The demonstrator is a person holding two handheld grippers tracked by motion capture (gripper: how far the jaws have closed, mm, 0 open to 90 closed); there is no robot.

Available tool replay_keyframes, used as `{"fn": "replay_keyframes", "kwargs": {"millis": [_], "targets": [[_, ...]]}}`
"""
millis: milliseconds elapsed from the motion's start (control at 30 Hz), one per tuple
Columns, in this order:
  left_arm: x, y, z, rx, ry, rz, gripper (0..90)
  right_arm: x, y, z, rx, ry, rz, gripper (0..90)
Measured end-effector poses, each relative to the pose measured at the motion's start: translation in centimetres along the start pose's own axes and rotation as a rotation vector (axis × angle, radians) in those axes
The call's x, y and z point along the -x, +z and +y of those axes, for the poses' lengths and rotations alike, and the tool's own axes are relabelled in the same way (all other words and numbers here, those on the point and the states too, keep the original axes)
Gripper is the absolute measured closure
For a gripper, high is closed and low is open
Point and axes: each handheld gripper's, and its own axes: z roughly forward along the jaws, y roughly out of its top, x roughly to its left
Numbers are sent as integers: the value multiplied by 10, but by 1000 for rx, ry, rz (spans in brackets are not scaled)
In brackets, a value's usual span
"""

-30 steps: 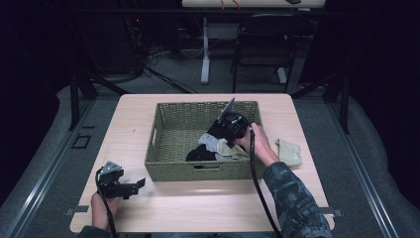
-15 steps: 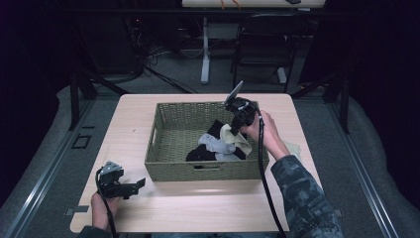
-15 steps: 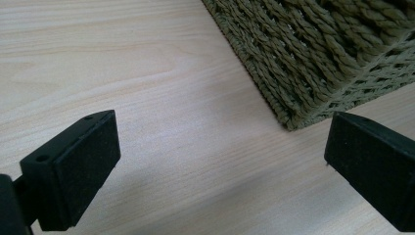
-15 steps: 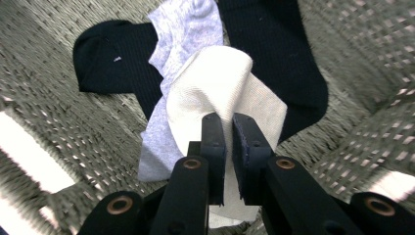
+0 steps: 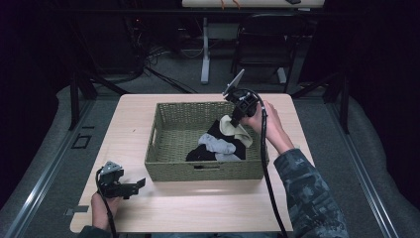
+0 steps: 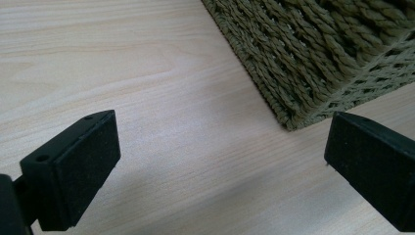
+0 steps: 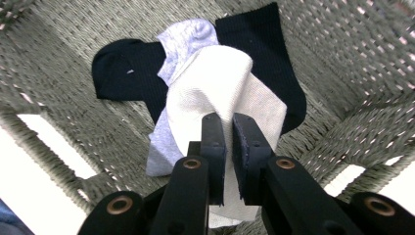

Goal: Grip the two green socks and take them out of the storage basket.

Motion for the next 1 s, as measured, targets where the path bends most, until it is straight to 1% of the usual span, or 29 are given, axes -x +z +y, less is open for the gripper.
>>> {"fn": "replay_keyframes", "kwargs": {"millis": [100,133,167,267,300,333,367,400,500,533,600,667,733,800,833,867,900,933,1000], "targets": [[0,0,0,2,0,1,3,-2,-8,2,7,-7,-3,840],[0,0,0,2,0,1,3,-2,-8,2,7,-7,-3,840],[0,0,0,1,0,1,3,-4,-14,3,10,-3,-4,840],[0,0,0,1,0,0,3,-5,-18,3,22,-7,-2,841],[0,0,0,2,0,0,3,-6,-23,3,23,-8,-3,841],[0,0,0,2,0,0,3,-6,-23,3,23,-8,-3,841],[0,0,0,1,-1,0,3,-6,-26,3,35,-13,-4,841],[0,0,0,1,-1,0,3,-6,-28,3,32,-10,-5,841],[0,0,0,1,-1,0,3,-4,-35,1,50,-6,-5,841],[0,0,0,1,-1,0,3,-4,-35,1,50,-6,-5,841],[0,0,0,-5,0,0,3,0,-42,-2,57,-3,-9,841],[0,0,0,-3,-1,1,3,1,-45,-3,56,0,-10,841],[-1,1,0,1,-2,3,3,7,-53,-9,74,21,-16,841],[-1,0,0,-1,-1,4,3,12,-59,-14,81,26,-27,841],[0,0,0,-1,0,5,3,14,-62,-16,79,37,-26,841],[0,0,0,1,0,4,3,17,-64,-19,94,43,-25,841],[0,0,0,1,-2,4,3,20,-68,-22,86,49,-31,841],[0,0,0,1,-2,4,3,22,-70,-25,98,58,-32,841],[0,0,0,1,-1,4,3,28,-75,-32,104,67,-41,841]]}}
